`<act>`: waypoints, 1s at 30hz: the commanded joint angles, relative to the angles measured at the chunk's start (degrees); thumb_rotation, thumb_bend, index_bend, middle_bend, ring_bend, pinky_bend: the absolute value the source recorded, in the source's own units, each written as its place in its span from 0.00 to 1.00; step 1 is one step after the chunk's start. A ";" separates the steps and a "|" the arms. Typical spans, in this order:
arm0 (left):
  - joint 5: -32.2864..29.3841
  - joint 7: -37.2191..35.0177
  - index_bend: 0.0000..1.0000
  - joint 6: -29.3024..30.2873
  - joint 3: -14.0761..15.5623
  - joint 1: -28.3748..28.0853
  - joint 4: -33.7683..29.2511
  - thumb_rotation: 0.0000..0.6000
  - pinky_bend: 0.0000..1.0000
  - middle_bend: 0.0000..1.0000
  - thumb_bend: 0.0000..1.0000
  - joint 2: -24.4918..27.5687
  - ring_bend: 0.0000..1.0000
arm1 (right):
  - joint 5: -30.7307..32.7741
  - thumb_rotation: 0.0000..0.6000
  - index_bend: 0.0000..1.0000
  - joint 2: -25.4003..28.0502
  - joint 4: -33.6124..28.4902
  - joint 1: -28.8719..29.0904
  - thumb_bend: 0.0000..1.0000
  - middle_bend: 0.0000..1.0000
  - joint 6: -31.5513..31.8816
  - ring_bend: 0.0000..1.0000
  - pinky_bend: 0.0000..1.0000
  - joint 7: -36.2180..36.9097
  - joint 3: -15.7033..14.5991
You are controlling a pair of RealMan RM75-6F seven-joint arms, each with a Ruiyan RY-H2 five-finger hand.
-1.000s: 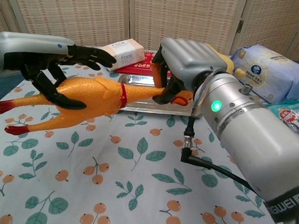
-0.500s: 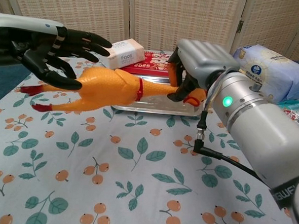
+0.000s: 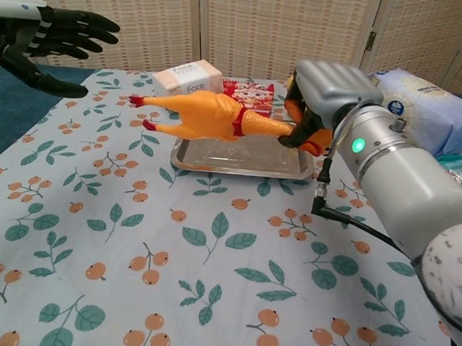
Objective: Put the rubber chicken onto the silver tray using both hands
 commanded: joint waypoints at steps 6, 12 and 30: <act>1.20 -1.29 0.00 -0.01 1.33 0.50 2.81 1.00 0.00 0.00 0.27 -1.22 0.00 | 1.22 1.00 0.93 -4.49 14.06 4.17 0.37 0.70 -4.68 0.83 1.00 3.20 2.52; 2.39 -2.61 0.00 -0.29 1.67 -0.03 5.18 1.00 0.00 0.00 0.27 -2.56 0.00 | 1.01 1.00 0.93 -8.18 24.86 8.01 0.37 0.71 -8.60 0.83 1.00 5.63 3.73; 2.27 -6.52 0.00 -2.73 2.39 -1.33 9.89 1.00 0.00 0.00 0.27 -4.83 0.00 | -2.09 1.00 0.66 -14.10 40.99 11.22 0.35 0.60 -13.61 0.58 0.73 12.78 3.52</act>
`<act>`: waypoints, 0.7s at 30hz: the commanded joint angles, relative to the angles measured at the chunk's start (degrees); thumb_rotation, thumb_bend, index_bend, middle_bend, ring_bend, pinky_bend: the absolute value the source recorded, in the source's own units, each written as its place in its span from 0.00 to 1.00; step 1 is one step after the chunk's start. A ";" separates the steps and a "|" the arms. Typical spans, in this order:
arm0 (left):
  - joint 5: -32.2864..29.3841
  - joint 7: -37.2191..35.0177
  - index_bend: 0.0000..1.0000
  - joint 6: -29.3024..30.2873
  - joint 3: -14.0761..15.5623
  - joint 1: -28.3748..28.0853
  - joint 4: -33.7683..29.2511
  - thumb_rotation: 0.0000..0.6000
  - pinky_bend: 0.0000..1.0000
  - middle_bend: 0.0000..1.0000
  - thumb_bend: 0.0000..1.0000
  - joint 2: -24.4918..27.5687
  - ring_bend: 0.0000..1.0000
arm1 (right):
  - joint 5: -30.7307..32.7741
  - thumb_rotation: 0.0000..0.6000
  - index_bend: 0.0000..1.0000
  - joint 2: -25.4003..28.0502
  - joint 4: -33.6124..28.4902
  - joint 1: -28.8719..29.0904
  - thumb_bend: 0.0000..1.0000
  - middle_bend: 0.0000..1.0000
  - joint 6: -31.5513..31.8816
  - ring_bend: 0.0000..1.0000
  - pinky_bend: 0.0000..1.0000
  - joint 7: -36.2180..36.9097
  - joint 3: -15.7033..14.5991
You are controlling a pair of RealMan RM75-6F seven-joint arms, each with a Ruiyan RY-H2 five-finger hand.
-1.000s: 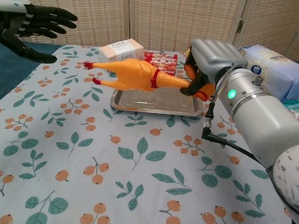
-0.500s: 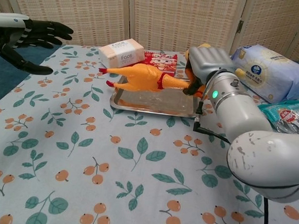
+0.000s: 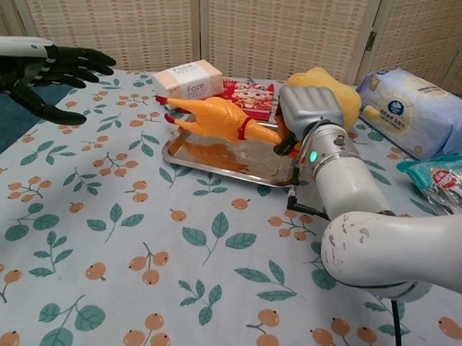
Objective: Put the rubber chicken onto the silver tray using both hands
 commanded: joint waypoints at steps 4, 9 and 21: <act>0.41 -0.55 0.00 0.19 0.28 0.14 -0.45 1.00 0.00 0.00 0.27 0.31 0.00 | 2.05 1.00 0.28 2.96 -6.84 -2.09 0.28 0.29 -1.79 0.26 0.48 -5.37 -0.50; 0.50 -0.63 0.00 0.23 0.58 0.30 -1.54 1.00 0.00 0.00 0.27 0.85 0.00 | 4.90 1.00 0.00 6.70 -14.45 -4.07 0.20 0.08 -1.80 0.09 0.36 -10.14 -0.47; 0.23 1.61 0.00 1.53 0.69 0.78 -6.00 1.00 0.00 0.00 0.27 2.12 0.00 | 7.20 1.00 0.00 15.37 -27.74 -6.88 0.10 0.00 -0.07 0.00 0.18 -12.77 -1.16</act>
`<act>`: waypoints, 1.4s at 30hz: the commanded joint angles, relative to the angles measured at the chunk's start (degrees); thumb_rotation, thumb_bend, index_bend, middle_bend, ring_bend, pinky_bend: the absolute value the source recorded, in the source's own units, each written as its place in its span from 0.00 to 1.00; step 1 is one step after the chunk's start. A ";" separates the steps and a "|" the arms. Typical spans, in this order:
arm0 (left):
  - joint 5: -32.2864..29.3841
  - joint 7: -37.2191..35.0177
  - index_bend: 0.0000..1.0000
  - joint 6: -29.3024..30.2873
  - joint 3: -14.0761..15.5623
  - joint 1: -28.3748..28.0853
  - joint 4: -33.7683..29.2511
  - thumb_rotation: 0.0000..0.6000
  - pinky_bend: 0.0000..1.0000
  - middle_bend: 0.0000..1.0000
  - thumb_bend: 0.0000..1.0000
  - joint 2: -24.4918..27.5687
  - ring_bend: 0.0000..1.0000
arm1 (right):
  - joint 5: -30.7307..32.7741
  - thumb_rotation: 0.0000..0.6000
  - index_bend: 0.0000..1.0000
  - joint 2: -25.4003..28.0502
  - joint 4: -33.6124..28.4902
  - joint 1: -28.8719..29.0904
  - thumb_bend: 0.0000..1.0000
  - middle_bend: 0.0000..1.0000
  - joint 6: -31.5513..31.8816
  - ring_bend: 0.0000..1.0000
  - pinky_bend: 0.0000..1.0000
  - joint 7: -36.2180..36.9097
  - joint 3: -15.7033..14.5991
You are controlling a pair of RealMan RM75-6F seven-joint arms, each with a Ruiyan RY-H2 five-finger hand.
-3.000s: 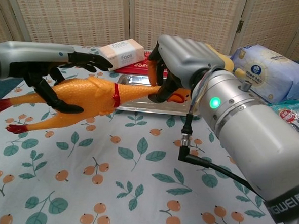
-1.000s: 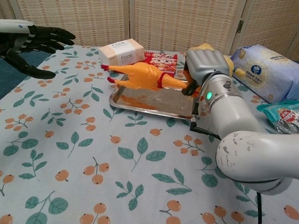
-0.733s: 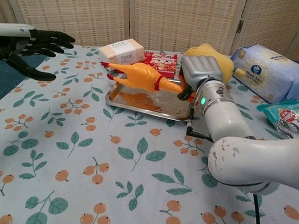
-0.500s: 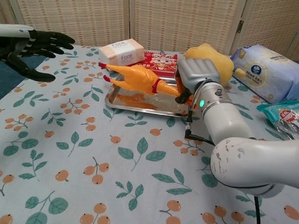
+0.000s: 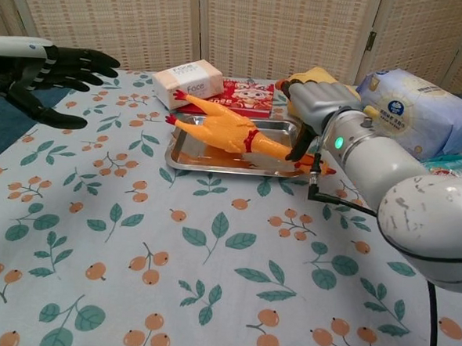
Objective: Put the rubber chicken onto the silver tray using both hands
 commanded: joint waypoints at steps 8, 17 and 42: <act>-0.28 3.59 0.00 2.39 0.13 1.26 -5.01 1.00 0.00 0.00 0.27 2.61 0.00 | -0.64 1.00 0.00 10.65 -15.11 -4.29 0.05 0.00 2.14 0.00 0.11 2.43 -1.57; 4.31 17.52 0.00 8.51 6.64 8.15 -10.39 1.00 0.00 0.00 0.28 12.76 0.00 | -14.75 1.00 0.00 28.42 -40.32 -17.45 0.04 0.00 10.89 0.00 0.01 11.66 -10.56; 11.14 31.49 0.00 46.22 14.57 37.06 7.03 1.00 0.00 0.00 0.32 1.34 0.00 | -39.90 1.00 0.00 47.59 -32.10 -50.96 0.04 0.00 39.63 0.00 0.00 36.23 -32.27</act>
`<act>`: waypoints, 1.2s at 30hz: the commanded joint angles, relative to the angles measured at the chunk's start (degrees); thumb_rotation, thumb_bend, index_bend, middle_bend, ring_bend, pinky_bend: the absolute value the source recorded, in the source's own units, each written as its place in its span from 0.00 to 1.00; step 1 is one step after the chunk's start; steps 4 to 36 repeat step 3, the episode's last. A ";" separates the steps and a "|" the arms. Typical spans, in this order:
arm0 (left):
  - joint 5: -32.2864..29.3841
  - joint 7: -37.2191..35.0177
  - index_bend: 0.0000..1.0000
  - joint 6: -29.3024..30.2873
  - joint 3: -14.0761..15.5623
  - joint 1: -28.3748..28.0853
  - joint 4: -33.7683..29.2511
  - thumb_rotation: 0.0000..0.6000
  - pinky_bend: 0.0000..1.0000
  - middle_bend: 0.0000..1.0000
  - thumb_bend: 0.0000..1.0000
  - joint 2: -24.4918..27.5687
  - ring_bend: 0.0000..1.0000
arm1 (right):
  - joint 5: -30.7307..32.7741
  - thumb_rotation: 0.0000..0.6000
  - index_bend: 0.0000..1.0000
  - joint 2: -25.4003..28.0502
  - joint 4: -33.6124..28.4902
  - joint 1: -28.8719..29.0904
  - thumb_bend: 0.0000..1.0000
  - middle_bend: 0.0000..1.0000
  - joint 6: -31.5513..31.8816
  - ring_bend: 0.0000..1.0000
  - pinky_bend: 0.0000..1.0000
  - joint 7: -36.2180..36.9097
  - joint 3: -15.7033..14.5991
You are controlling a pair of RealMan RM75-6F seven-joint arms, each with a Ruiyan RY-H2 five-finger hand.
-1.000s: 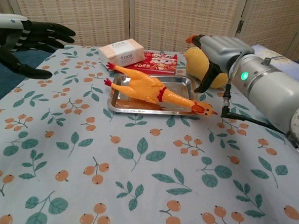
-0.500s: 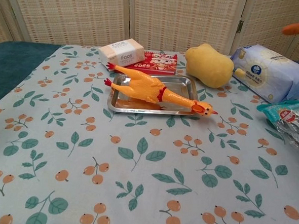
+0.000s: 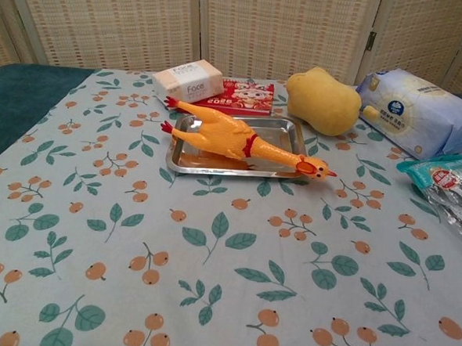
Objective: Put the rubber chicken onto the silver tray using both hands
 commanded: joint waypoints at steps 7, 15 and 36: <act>-2.57 6.77 0.00 -7.15 1.74 0.22 -6.74 1.00 0.00 0.00 0.32 2.62 0.00 | -2.63 1.00 0.00 0.85 0.95 -2.14 0.04 0.00 1.90 0.00 0.00 2.62 1.11; -2.57 6.77 0.00 -7.15 1.74 0.22 -6.74 1.00 0.00 0.00 0.32 2.62 0.00 | -2.63 1.00 0.00 0.85 0.95 -2.14 0.04 0.00 1.90 0.00 0.00 2.62 1.11; -2.57 6.77 0.00 -7.15 1.74 0.22 -6.74 1.00 0.00 0.00 0.32 2.62 0.00 | -2.63 1.00 0.00 0.85 0.95 -2.14 0.04 0.00 1.90 0.00 0.00 2.62 1.11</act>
